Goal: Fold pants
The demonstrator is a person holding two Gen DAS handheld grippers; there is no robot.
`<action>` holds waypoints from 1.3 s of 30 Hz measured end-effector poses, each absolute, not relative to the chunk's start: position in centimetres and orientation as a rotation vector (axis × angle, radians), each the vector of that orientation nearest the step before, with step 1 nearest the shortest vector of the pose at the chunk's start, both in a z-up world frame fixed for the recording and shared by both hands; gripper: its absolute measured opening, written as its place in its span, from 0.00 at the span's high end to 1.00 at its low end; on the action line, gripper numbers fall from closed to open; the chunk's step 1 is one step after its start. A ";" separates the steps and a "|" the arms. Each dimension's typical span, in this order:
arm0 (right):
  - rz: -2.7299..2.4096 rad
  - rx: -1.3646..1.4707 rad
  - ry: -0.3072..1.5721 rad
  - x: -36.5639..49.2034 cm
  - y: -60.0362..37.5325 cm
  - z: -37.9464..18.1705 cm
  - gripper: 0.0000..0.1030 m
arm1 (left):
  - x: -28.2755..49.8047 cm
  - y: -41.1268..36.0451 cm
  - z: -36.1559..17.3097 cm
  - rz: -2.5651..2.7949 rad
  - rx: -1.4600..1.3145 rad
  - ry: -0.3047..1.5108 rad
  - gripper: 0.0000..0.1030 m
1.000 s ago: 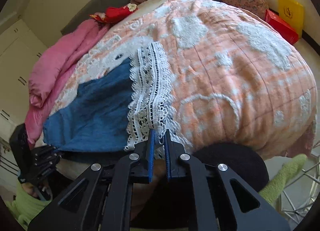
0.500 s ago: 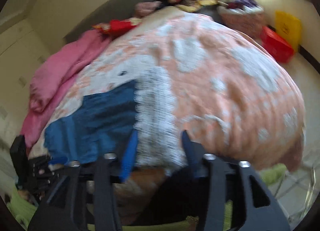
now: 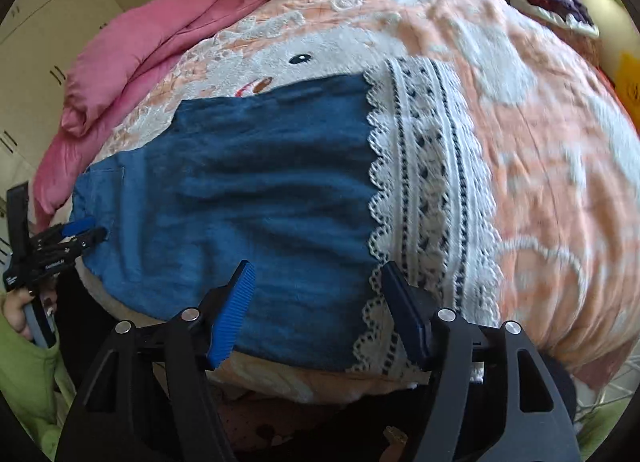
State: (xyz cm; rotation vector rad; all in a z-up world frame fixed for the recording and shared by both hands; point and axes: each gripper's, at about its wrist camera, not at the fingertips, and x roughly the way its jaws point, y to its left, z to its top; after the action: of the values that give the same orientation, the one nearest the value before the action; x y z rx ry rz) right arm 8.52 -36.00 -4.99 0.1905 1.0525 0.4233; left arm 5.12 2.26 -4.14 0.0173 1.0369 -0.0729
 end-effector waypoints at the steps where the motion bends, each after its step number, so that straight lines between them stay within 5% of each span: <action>1: 0.426 0.194 1.047 8.3 -36.2 -5.0 0.37 | 4.9 2.5 -4.1 -0.076 0.000 1.035 0.39; 16: 0.368 0.205 0.903 10.3 -39.2 -0.4 0.36 | 6.3 -2.4 2.2 -0.173 -0.003 0.928 0.29; 18: 0.351 0.207 0.889 11.1 -39.8 0.1 0.21 | 7.0 -3.4 2.8 -0.187 0.009 0.912 0.27; 39: 0.264 0.229 0.826 17.7 -43.1 2.6 0.20 | 15.7 -8.0 3.3 -0.274 -0.004 0.896 0.24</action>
State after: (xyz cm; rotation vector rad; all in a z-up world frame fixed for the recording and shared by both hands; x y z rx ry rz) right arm 17.67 -43.06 2.57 0.2292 0.8262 0.2637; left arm 15.70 -8.03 3.26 -0.0036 0.8959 -0.2741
